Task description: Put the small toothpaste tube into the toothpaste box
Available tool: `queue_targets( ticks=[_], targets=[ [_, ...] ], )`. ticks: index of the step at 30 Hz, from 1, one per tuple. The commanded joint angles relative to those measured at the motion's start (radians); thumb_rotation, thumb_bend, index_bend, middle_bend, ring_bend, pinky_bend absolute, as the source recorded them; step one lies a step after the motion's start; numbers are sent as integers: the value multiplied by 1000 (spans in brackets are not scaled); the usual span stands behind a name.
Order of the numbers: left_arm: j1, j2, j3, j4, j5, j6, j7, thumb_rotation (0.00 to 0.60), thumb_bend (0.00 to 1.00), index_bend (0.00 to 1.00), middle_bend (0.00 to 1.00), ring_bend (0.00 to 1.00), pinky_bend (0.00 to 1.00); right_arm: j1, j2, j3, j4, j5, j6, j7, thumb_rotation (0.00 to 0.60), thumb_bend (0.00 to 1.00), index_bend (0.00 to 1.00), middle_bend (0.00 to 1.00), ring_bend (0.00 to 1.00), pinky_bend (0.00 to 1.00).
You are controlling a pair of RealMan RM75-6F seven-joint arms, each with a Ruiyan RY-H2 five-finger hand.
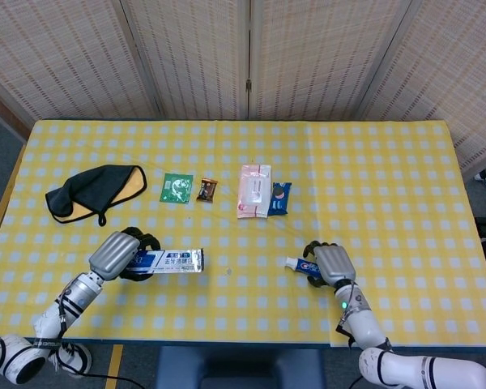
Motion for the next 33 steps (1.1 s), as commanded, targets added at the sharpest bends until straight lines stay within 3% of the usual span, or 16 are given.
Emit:
queue_targets(
  ticks=[1,8,22,28,33],
  targets=[
    [2,3,0,1,2,4,-3,600,252,537,523,474,302,22,-27,-2,8,23,22,-23,600,337,396,279,288,279],
    [7,10,-2,7,4,9,-16,600,253,537,523,474,301,47,-66,-21,12,29,84,-74,600,353,457,323,325,302],
    [14,8,-2,26,9,15,-31,600,253,537,523,474,301,61,-128,-50,45,-15,185,-144,600,374,663,522,556,705],
    [17,10,-2,20,7,14,-26,600,253,537,523,474,301,55,-125,-58,45,-59,187,-122,600,412,719,570,612,785],
    [20,18,-4,4,3,15,-16,600,253,537,523,475,302,30,-94,-54,34,-139,183,-18,600,427,734,589,632,814]
  ],
)
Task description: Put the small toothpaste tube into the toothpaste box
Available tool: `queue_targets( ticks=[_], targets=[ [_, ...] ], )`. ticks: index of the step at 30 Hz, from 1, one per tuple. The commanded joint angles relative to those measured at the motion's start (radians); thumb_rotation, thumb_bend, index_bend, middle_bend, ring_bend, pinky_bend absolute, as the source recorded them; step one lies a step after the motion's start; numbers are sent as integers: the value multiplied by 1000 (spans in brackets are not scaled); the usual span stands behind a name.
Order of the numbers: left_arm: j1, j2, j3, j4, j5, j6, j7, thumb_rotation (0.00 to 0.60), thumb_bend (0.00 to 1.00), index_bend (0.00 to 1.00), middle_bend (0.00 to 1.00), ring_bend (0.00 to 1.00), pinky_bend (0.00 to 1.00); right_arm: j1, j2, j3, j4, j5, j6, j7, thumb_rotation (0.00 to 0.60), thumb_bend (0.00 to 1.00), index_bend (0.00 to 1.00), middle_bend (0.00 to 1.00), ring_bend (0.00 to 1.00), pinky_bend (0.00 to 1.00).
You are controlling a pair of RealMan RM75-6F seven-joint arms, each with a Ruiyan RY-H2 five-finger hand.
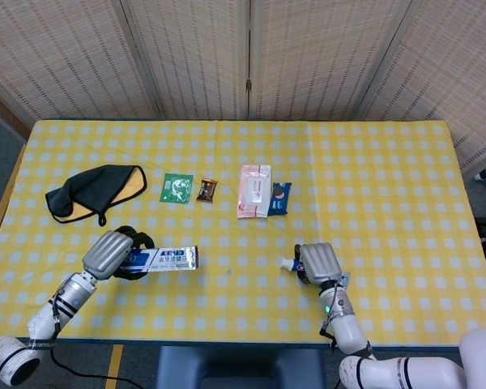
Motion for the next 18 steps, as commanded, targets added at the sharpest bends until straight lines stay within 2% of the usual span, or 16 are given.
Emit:
queue_targets(
  ticks=[1,7,13,18],
  targets=[
    [2,5,-3,-9,-6,0,5,600,253,538,523,476,301,-23,32,4,-13,-68,-11,97,600,429,737,593,636,822],
    [5,20,-11,-43,-29,-11,-9,600,254,539,523,478,302,-79,122,30,-62,-202,-48,378,600,442,752,613,655,859],
    [5,35,-23,-88,-59,-27,-20,600,254,542,523,479,303,-141,199,58,-110,-370,-9,650,600,453,756,624,669,907],
    [15,34,-36,-134,-98,-29,-9,600,254,544,523,479,303,-177,258,87,-173,-458,9,864,600,455,756,625,671,912]
  ],
)
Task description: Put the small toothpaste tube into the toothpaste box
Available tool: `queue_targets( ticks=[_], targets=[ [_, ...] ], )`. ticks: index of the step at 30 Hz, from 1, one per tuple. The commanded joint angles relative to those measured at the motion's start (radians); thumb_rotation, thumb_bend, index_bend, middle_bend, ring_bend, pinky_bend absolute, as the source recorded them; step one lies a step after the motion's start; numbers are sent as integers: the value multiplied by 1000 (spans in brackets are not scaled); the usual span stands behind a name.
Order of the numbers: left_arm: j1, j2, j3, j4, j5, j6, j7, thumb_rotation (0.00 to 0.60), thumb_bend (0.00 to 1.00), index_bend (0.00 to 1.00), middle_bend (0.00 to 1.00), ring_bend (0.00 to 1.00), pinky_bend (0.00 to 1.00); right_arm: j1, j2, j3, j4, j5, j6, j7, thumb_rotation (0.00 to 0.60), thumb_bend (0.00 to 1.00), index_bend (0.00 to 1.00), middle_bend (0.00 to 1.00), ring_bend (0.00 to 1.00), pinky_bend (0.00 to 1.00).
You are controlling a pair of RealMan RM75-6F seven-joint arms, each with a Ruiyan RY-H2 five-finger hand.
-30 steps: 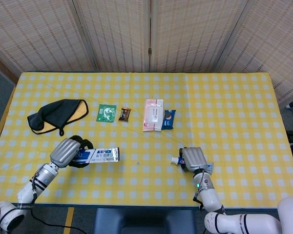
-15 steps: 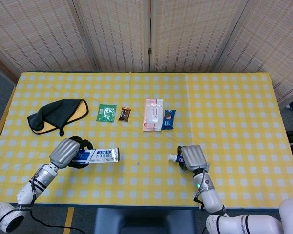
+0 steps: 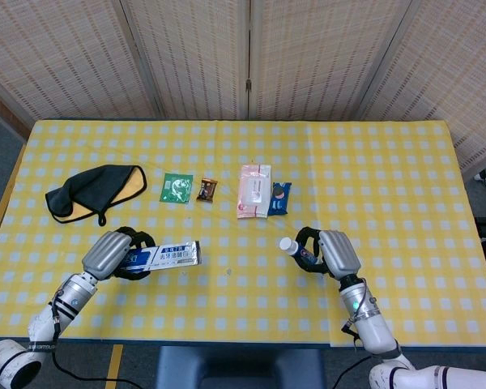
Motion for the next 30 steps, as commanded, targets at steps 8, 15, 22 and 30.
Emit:
queue_targets(
  ticks=[8,15,22,30],
  targets=[
    [8,8,-36,-117,-72,-18,-21,600,255,544,523,479,303,-67,64,106,-142,-165,52,471,600,455,756,625,679,928],
    [1,6,-69,-190,-117,-45,-88,600,255,545,523,480,304,-49,10,178,-198,-178,87,576,600,455,756,625,679,929],
    [5,-14,-86,-219,-131,-52,-163,600,255,545,523,480,304,-24,-64,234,-230,-160,121,606,600,455,756,625,681,943],
    [29,-66,-103,-247,-131,-11,-237,600,256,545,523,480,309,9,-138,293,-208,-93,118,652,600,455,756,625,680,951]
  ],
)
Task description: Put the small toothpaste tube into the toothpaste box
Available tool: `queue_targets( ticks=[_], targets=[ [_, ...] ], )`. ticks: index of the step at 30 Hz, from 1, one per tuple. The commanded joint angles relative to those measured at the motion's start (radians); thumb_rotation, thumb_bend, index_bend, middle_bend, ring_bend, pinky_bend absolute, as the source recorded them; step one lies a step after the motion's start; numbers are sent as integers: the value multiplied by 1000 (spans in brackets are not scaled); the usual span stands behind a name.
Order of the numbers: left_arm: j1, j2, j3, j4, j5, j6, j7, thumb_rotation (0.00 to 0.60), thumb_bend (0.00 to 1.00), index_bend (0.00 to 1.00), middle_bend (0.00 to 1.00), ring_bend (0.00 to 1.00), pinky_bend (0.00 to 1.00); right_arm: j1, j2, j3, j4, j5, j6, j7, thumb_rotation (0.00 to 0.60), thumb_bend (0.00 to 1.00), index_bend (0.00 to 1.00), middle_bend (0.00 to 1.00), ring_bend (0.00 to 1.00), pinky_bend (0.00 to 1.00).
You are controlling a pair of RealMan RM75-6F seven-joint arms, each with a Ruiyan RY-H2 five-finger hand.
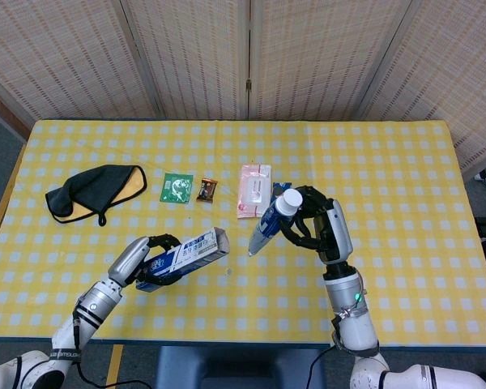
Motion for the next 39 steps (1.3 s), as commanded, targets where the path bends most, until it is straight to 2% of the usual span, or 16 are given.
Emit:
queue_targets(
  ticks=[1,13,21,39],
  targets=[
    [13,-27,-8,-14,-5,24,-15,600,256,545,523,480,310,14,-25,18,14,21,-4,20,600,455,756,625,680,951],
    [10,-84,-9,-40,-1,17,-2,600,256,545,523,479,309,67,-132,80,48,59,5,40,600,454,756,625,679,951],
    [-4,-110,-31,-22,-23,5,10,600,257,546,523,479,309,85,-182,80,50,48,23,6,600,454,756,625,679,951],
    [-13,-150,-81,6,-72,10,0,600,257,550,523,478,308,78,-216,76,75,22,38,24,600,454,756,625,678,951]
  ],
)
